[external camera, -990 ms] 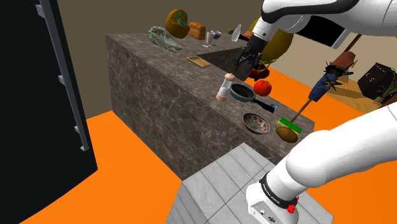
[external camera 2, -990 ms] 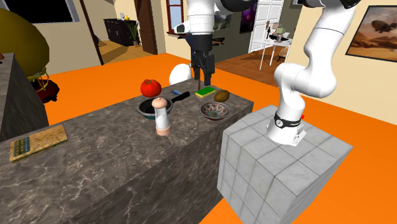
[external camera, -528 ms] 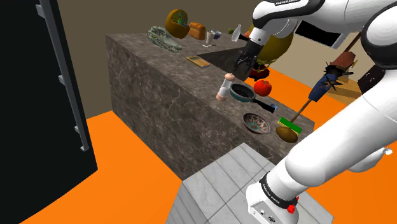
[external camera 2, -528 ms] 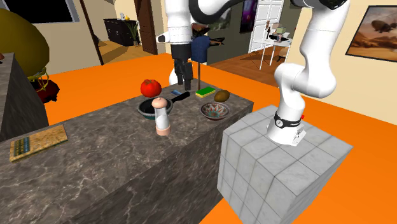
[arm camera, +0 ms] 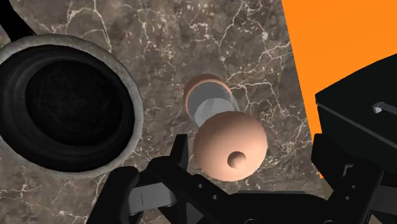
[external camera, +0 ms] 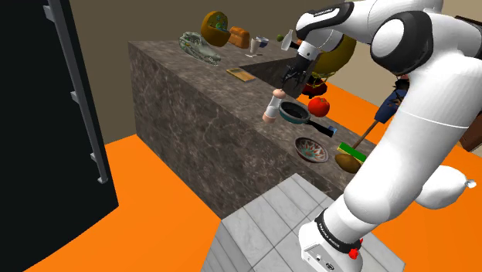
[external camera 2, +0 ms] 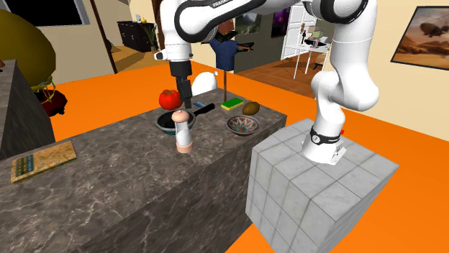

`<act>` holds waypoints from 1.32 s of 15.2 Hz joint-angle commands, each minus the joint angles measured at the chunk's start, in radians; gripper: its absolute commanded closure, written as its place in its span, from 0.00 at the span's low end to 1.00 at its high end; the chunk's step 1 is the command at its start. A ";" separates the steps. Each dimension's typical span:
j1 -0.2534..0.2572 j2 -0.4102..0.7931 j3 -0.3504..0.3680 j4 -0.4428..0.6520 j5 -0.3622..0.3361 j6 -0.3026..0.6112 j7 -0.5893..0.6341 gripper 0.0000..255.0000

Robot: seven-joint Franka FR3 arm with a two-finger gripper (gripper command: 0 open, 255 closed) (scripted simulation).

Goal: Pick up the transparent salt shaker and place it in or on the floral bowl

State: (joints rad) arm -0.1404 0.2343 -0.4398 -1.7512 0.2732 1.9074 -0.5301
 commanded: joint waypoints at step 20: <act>-0.009 0.073 0.012 -0.026 0.042 0.088 -0.035 1.00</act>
State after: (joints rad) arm -0.1497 0.3074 -0.4277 -1.7773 0.3155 1.9951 -0.5649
